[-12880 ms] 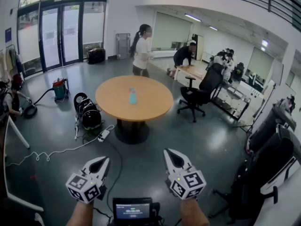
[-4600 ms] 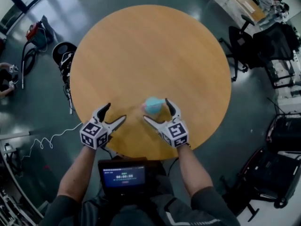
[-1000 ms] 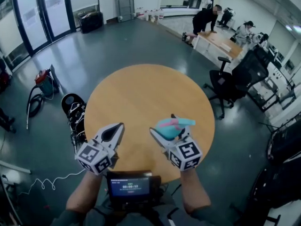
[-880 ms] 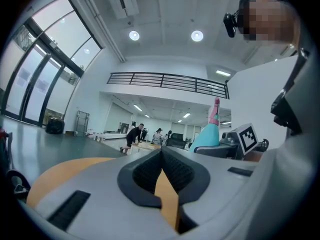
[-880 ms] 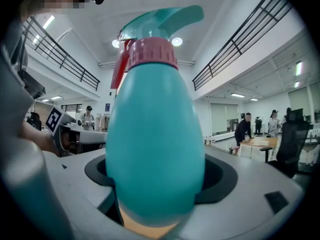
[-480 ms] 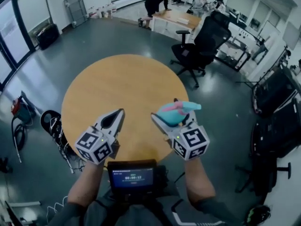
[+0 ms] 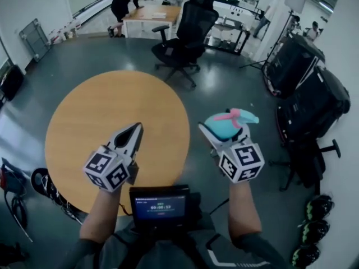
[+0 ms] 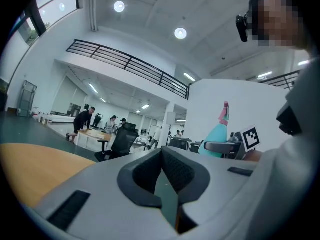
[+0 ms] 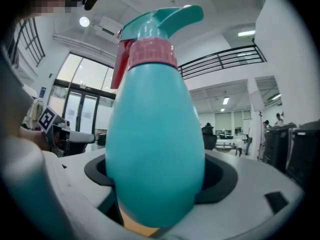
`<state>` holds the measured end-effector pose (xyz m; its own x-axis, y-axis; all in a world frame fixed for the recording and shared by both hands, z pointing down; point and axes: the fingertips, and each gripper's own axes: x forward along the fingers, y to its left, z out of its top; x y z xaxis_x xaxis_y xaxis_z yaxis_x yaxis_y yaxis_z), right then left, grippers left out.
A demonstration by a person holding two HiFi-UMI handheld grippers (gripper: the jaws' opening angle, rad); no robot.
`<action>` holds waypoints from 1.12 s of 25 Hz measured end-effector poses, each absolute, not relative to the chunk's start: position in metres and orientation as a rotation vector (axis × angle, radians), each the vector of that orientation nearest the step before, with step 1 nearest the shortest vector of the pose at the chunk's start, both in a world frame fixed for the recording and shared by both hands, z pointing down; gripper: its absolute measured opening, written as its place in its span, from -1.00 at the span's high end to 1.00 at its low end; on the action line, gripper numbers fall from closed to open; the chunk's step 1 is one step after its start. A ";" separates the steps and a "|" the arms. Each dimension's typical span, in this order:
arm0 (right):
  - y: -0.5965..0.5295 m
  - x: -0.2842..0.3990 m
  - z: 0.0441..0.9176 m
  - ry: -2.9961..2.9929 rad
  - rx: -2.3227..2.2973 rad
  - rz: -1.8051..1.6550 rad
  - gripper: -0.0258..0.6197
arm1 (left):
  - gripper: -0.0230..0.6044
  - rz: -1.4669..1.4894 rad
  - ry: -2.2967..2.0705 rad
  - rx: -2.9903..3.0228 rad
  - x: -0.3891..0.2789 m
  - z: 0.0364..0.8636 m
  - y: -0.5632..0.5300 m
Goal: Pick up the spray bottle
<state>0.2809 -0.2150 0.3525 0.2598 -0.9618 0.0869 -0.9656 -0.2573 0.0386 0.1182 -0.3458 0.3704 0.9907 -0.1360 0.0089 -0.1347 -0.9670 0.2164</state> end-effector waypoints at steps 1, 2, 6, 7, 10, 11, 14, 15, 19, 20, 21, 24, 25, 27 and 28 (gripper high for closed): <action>-0.200 0.296 0.352 -1.795 2.477 0.074 -0.44 | 0.94 -0.006 -0.155 2.917 0.128 0.372 -0.341; -0.186 0.309 0.352 -1.734 2.520 0.077 -0.44 | 0.93 0.003 -0.115 2.918 0.137 0.374 -0.337; -0.141 0.344 0.357 -1.541 2.628 0.096 -0.45 | 0.94 0.041 0.033 2.919 0.169 0.378 -0.320; -0.131 0.350 0.358 -1.499 2.652 0.106 -0.44 | 0.94 0.050 0.073 2.920 0.177 0.379 -0.315; -0.107 0.359 0.363 -1.386 2.709 0.133 -0.44 | 0.94 0.086 0.184 2.921 0.199 0.381 -0.297; -0.101 0.361 0.365 -1.352 2.719 0.139 -0.44 | 0.93 0.096 0.221 2.920 0.204 0.383 -0.291; -0.089 0.364 0.369 -1.277 2.739 0.150 -0.44 | 0.93 0.117 0.306 2.918 0.218 0.390 -0.277; -0.087 0.364 0.370 -1.265 2.742 0.154 -0.44 | 0.94 0.125 0.323 2.919 0.221 0.392 -0.274; -0.084 0.364 0.374 -1.248 2.741 0.172 -0.44 | 0.93 0.149 0.368 2.918 0.226 0.398 -0.265; -0.084 0.364 0.375 -1.244 2.742 0.175 -0.44 | 0.93 0.150 0.375 2.917 0.226 0.398 -0.265; -0.084 0.364 0.375 -1.237 2.742 0.176 -0.43 | 0.93 0.151 0.380 2.917 0.226 0.398 -0.264; -0.085 0.364 0.375 -1.234 2.743 0.173 -0.43 | 0.93 0.163 0.394 2.919 0.225 0.398 -0.261; -0.086 0.363 0.374 -1.237 2.746 0.171 -0.44 | 0.93 0.167 0.398 2.920 0.224 0.399 -0.261; -0.087 0.362 0.373 -1.234 2.749 0.164 -0.44 | 0.93 0.174 0.406 2.921 0.223 0.399 -0.261; -0.087 0.362 0.372 -1.231 2.750 0.161 -0.43 | 0.93 0.176 0.410 2.919 0.222 0.399 -0.260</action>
